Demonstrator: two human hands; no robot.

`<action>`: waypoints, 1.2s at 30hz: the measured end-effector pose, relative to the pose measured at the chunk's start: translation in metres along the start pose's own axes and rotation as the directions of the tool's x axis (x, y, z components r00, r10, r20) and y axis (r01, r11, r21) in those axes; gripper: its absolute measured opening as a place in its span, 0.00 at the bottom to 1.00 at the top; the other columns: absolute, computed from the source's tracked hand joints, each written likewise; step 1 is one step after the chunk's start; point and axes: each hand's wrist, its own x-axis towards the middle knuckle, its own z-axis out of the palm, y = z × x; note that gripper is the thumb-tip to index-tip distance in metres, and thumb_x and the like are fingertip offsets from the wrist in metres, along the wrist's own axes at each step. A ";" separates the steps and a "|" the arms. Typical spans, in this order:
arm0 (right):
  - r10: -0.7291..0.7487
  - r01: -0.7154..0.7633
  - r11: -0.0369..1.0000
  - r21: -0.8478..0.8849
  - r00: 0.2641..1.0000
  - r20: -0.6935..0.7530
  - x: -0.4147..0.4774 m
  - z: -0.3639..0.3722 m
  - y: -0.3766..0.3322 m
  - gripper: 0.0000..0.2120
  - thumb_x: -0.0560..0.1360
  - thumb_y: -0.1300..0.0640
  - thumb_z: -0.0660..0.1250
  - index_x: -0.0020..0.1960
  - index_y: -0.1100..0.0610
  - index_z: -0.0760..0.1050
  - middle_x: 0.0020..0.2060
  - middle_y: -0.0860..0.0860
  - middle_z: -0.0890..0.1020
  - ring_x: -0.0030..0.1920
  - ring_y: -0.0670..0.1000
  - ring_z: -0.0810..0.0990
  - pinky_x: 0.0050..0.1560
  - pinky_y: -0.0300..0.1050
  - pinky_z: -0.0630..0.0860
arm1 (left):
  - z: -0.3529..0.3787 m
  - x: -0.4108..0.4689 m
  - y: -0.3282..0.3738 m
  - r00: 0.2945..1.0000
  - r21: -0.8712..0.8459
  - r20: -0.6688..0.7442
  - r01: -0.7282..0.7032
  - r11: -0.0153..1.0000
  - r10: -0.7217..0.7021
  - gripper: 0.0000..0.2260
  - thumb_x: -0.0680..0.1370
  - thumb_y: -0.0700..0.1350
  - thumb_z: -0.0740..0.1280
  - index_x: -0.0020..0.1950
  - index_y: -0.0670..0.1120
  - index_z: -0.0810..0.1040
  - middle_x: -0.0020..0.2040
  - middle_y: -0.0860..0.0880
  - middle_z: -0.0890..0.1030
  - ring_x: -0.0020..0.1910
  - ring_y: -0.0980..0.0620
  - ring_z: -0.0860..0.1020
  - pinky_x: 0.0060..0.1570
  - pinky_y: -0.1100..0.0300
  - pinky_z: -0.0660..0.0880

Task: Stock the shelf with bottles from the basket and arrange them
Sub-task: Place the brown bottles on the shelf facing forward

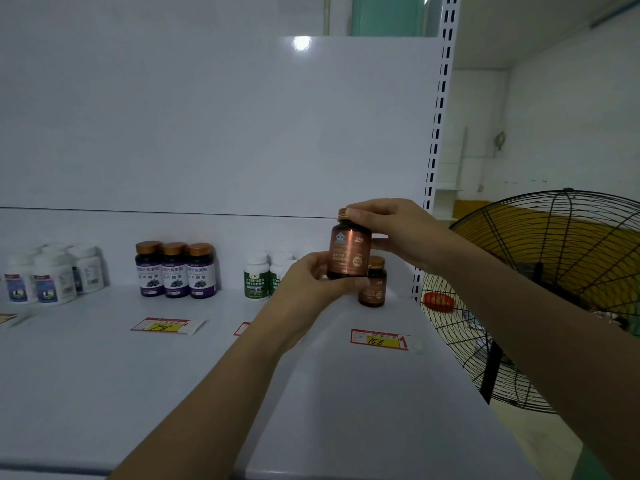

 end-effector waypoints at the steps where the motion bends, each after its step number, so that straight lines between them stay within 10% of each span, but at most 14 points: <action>1: -0.002 0.002 1.000 0.005 1.000 -0.005 -0.001 0.001 0.001 0.19 0.72 0.50 0.70 0.60 0.58 0.78 0.54 0.50 0.82 0.56 0.47 0.80 0.57 0.45 0.78 | -0.001 0.000 0.000 1.000 0.011 0.008 -0.003 1.000 0.003 0.16 0.68 0.44 0.76 0.52 0.55 0.75 0.49 0.57 0.80 0.50 0.59 0.79 0.46 0.67 0.74; 9: 0.028 -0.047 0.991 0.129 0.989 0.147 -0.008 0.007 0.008 0.12 0.72 0.62 0.70 0.56 0.59 0.79 0.51 0.52 0.84 0.54 0.50 0.82 0.59 0.44 0.77 | -0.006 0.008 -0.008 0.999 0.062 -0.036 -0.025 0.998 0.027 0.24 0.67 0.38 0.77 0.59 0.49 0.73 0.51 0.56 0.80 0.45 0.61 0.80 0.37 0.71 0.75; 22: -0.417 0.419 0.874 -0.244 0.907 0.062 -0.026 0.026 0.004 0.24 0.64 0.68 0.76 0.56 0.55 0.73 0.54 0.47 0.76 0.60 0.46 0.75 0.63 0.41 0.73 | -0.013 0.030 -0.002 0.882 0.397 -0.143 -0.364 0.842 0.448 0.23 0.70 0.34 0.74 0.59 0.51 0.71 0.52 0.57 0.77 0.54 0.54 0.76 0.53 0.67 0.74; 30: -0.184 0.182 0.982 -0.057 0.982 -0.050 -0.012 0.004 -0.019 0.16 0.73 0.52 0.71 0.59 0.55 0.77 0.52 0.49 0.83 0.50 0.45 0.83 0.51 0.38 0.79 | -0.013 0.023 0.029 1.000 0.053 0.022 -0.021 0.998 0.020 0.22 0.70 0.49 0.74 0.61 0.46 0.75 0.54 0.48 0.81 0.54 0.50 0.80 0.54 0.59 0.77; 36: 0.054 -0.055 0.997 0.053 0.998 0.024 0.003 0.002 -0.017 0.17 0.78 0.44 0.62 0.53 0.56 0.81 0.49 0.54 0.85 0.49 0.52 0.84 0.49 0.43 0.81 | -0.016 0.016 0.051 0.905 -0.317 0.267 0.406 0.857 -0.330 0.22 0.75 0.54 0.66 0.61 0.40 0.74 0.53 0.41 0.83 0.51 0.45 0.82 0.49 0.58 0.78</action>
